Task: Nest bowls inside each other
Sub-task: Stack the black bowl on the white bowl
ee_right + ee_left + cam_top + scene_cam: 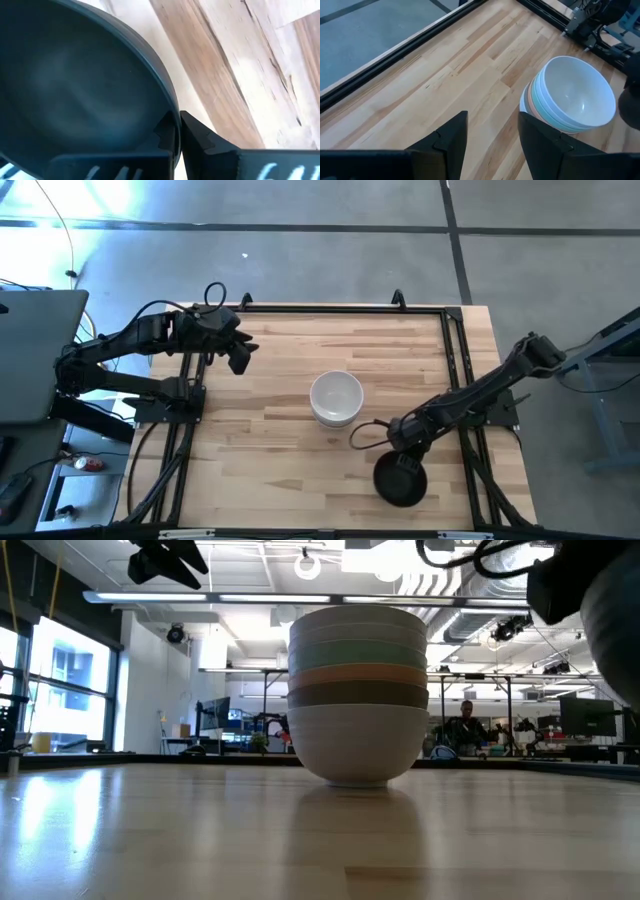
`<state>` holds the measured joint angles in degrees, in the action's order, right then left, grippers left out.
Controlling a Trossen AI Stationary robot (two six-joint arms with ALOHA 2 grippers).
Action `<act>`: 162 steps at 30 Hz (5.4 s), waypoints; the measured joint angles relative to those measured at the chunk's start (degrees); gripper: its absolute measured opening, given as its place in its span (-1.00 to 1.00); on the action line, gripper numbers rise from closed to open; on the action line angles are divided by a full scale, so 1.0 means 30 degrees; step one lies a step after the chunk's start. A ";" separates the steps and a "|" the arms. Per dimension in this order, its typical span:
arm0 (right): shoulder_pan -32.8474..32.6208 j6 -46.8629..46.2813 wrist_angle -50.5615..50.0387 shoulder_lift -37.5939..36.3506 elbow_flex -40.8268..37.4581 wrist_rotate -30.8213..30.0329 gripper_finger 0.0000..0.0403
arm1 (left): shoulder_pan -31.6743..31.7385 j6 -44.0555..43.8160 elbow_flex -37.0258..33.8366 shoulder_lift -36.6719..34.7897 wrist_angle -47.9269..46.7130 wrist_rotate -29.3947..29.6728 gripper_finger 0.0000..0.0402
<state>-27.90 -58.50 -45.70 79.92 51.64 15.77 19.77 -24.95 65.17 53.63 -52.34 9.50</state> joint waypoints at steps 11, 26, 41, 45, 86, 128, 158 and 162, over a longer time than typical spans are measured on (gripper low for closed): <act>0.0633 0.0140 -0.3212 -0.3243 0.2866 -0.1895 -1.00 | 0.0005 0.0202 -0.0005 0.0134 0.1302 0.0119 -0.18; 0.3983 0.4088 -1.0824 -0.3310 1.1422 -0.5022 -1.00 | 0.0000 0.0884 -0.0007 0.1602 0.2290 0.0051 -0.18; 0.8317 0.9351 -1.3674 -0.0889 1.5951 -0.4961 -1.00 | 0.0000 0.1377 -0.0007 0.1515 0.3149 -0.0004 -0.18; 0.9373 1.0532 -1.3980 -0.0130 1.6920 -0.4779 -1.00 | 0.0000 0.1530 -0.0007 0.1515 0.3142 -0.0001 -0.18; 1.5052 1.5359 -1.4474 0.6626 1.9817 -0.0697 -1.00 | 0.0007 0.2532 0.0000 0.1515 0.1743 0.1669 -0.18; 1.4858 1.4670 -1.4773 1.0905 2.3722 0.0412 -1.00 | -0.0277 0.2382 0.0000 0.1515 -0.0348 0.2754 -0.18; 1.3894 1.4307 -1.4772 1.1915 2.3707 -0.0251 -1.00 | -0.0882 0.2317 0.0007 0.1515 -0.0326 0.3053 -0.18; 1.3886 1.4270 -1.4773 1.1911 2.3707 -0.0409 -1.00 | -0.0875 0.2317 0.0006 0.1515 -0.0327 0.3053 -0.18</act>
<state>13.76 -15.69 -90.02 115.66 122.76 14.55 17.14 -18.00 65.19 58.17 -53.32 18.65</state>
